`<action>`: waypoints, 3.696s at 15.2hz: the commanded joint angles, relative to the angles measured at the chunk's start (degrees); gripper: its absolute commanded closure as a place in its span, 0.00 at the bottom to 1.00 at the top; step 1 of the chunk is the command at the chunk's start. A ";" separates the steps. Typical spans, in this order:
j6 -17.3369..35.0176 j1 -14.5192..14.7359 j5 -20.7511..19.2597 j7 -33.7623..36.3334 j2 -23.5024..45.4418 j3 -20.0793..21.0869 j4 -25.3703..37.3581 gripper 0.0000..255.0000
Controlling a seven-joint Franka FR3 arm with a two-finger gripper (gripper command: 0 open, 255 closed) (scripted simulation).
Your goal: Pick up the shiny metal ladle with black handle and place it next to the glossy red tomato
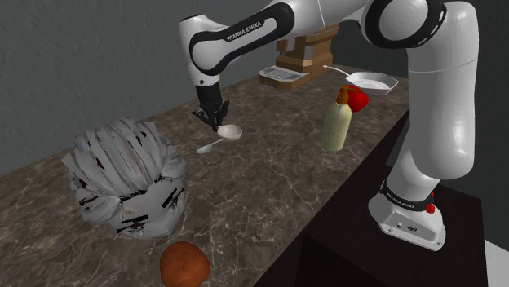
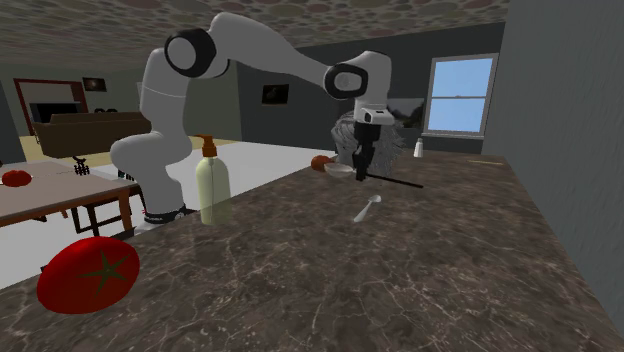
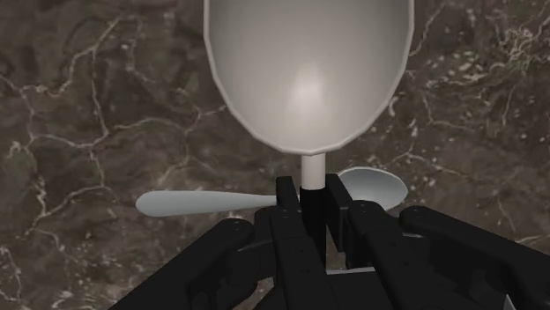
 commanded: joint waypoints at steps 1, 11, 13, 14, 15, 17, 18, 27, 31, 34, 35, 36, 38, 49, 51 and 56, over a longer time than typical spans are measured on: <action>-1.32 -0.04 0.09 -0.07 -0.36 0.02 0.94 1.00; -8.63 0.08 0.29 0.01 -1.25 0.18 7.39 1.00; -10.16 0.13 0.30 0.04 -1.26 0.20 8.92 1.00; -10.94 0.17 0.30 0.06 -1.24 0.21 9.71 1.00; -11.73 0.20 0.29 0.08 -1.21 0.22 10.53 1.00; -13.32 0.28 0.27 0.13 -1.09 0.24 12.25 1.00; -14.14 0.32 0.25 0.16 -1.01 0.26 13.14 1.00; -8.42 -5.23 3.74 -7.54 -18.83 -1.99 -10.29 1.00; -7.20 -7.17 4.69 -11.78 -26.40 -3.97 -19.14 1.00; -6.82 -8.47 4.92 -15.02 -31.69 -5.74 -24.90 1.00; -6.78 -8.87 4.90 -16.09 -33.38 -6.39 -26.67 1.00; -6.78 -9.28 4.83 -17.18 -35.04 -7.05 -28.37 1.00; -6.89 -10.10 4.54 -19.34 -38.27 -8.44 -31.57 1.00; -9.40 -15.47 -0.42 -31.57 -53.63 -17.44 -44.56 1.00; -10.07 -16.65 -1.86 -33.92 -55.89 -19.32 -46.09 1.00; -7.40 -17.54 -3.04 -35.44 -57.13 -20.79 -49.93 1.00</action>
